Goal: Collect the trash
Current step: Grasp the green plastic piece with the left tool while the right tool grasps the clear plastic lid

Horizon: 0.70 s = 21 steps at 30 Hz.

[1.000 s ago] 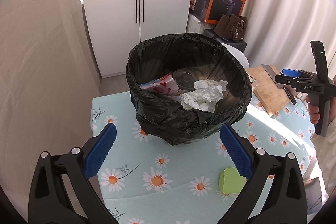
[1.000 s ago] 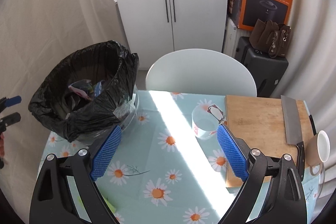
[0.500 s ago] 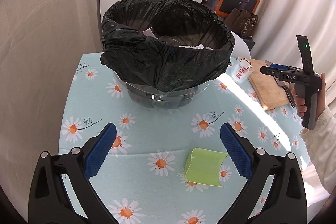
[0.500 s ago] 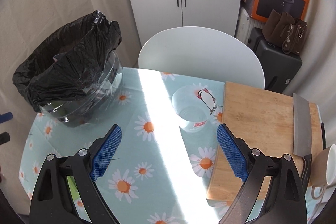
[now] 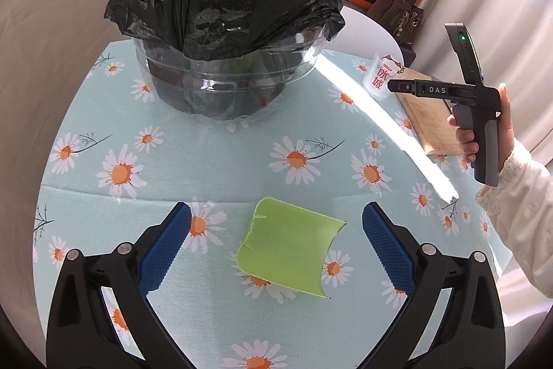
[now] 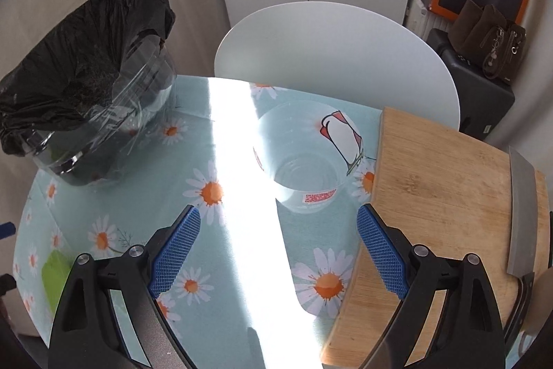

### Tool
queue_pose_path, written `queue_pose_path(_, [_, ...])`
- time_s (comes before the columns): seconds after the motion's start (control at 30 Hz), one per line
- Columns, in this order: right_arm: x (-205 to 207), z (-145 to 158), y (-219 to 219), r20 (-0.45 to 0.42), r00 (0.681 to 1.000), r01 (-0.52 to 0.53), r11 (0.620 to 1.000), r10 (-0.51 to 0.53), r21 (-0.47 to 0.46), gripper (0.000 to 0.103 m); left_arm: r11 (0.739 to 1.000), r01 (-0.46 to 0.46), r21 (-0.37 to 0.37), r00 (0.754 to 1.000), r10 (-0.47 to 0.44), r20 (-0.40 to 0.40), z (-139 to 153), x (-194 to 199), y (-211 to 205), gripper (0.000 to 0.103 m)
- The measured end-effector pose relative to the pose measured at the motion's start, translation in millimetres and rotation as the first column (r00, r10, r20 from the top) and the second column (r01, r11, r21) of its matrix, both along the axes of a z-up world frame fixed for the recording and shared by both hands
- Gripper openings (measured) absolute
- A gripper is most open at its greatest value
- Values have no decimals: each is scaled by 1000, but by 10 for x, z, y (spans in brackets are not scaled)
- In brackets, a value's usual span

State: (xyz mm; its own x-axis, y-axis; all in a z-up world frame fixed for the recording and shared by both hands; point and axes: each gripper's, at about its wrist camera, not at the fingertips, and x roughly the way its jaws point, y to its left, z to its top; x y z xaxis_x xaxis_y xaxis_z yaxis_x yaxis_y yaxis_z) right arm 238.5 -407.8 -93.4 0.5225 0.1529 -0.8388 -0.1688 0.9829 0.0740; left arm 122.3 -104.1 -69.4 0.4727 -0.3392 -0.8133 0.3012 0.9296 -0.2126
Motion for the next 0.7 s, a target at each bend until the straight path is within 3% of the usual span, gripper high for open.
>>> queue_pose_path(0.4, [386, -198, 20, 10, 1000, 9, 999, -9, -39, 87, 994, 93, 50, 994, -90, -65, -427, -109, -378, 97])
queue_pose_path(0.7, [527, -228, 70, 14, 1000, -11, 998, 12, -60, 87, 980, 108, 166, 991, -93, -95, -754, 6, -548, 97])
